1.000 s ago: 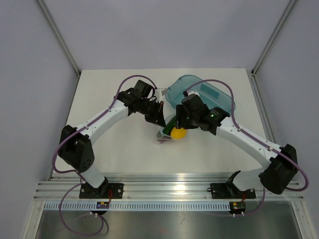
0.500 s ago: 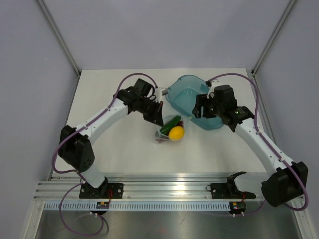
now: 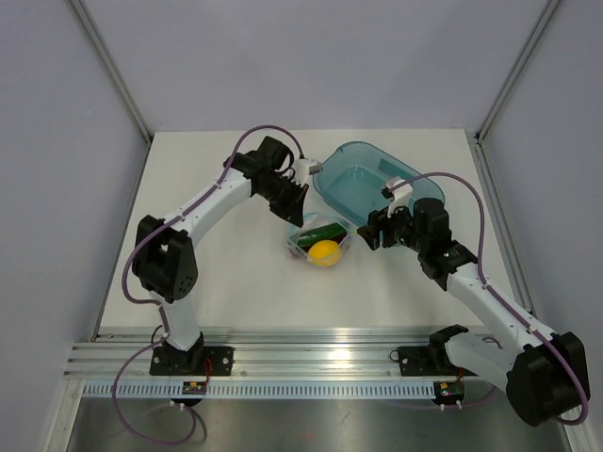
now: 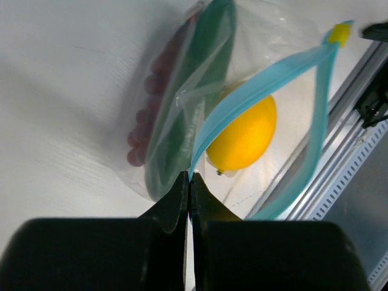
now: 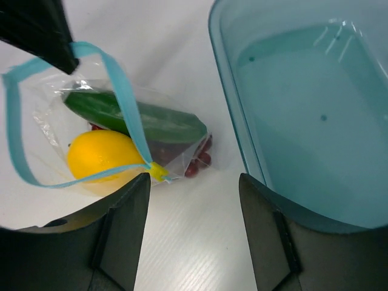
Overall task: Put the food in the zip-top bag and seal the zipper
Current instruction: Zip the zipper food storage bag at the center of the board.
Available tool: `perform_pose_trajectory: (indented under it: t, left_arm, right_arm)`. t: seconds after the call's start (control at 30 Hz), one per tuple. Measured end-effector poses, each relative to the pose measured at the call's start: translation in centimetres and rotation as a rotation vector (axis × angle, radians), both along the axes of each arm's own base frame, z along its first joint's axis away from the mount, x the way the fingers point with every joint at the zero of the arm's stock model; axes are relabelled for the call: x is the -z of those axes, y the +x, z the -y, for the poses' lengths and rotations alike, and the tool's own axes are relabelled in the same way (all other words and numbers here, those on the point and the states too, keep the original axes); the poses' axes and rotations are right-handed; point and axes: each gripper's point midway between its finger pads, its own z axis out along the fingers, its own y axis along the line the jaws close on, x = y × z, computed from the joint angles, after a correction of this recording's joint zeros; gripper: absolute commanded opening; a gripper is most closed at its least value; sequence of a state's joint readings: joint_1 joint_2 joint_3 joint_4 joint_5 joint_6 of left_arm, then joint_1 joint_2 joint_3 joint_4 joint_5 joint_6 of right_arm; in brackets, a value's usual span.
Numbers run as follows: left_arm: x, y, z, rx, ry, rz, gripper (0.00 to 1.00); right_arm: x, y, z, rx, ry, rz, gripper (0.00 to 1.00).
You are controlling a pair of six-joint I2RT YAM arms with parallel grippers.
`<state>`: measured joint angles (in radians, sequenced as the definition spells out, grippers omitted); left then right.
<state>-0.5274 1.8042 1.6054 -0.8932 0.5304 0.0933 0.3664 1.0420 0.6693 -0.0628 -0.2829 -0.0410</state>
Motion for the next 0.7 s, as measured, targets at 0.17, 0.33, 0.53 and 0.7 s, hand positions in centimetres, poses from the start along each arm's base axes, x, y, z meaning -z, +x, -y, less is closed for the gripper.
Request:
perform_pose_trajectory:
  t: [0.17,0.33,0.53,0.7]
  left_arm:
    - [3.1,1.7,-1.4,-0.037,0.044,-0.067,0.00]
    - [3.9,2.2,-2.3,-0.057,0.059,-0.089,0.00]
    - [3.9,2.1,-2.3,-0.049,0.061,-0.087,0.00]
    - [3.9,2.1,-2.3,-0.049,0.062,-0.089,0.00]
  right_arm:
    - [-1.2,-0.2,-1.1,-0.088,0.022,0.097,0.67]
    - [0.6,0.0,-1.8,-0.133,0.010,0.056,0.68]
    - [2.1,-0.4,-2.5,-0.187,0.010,0.016,0.68]
    - [3.0,-0.4,-3.4,-0.242,0.014,-0.016,0.67]
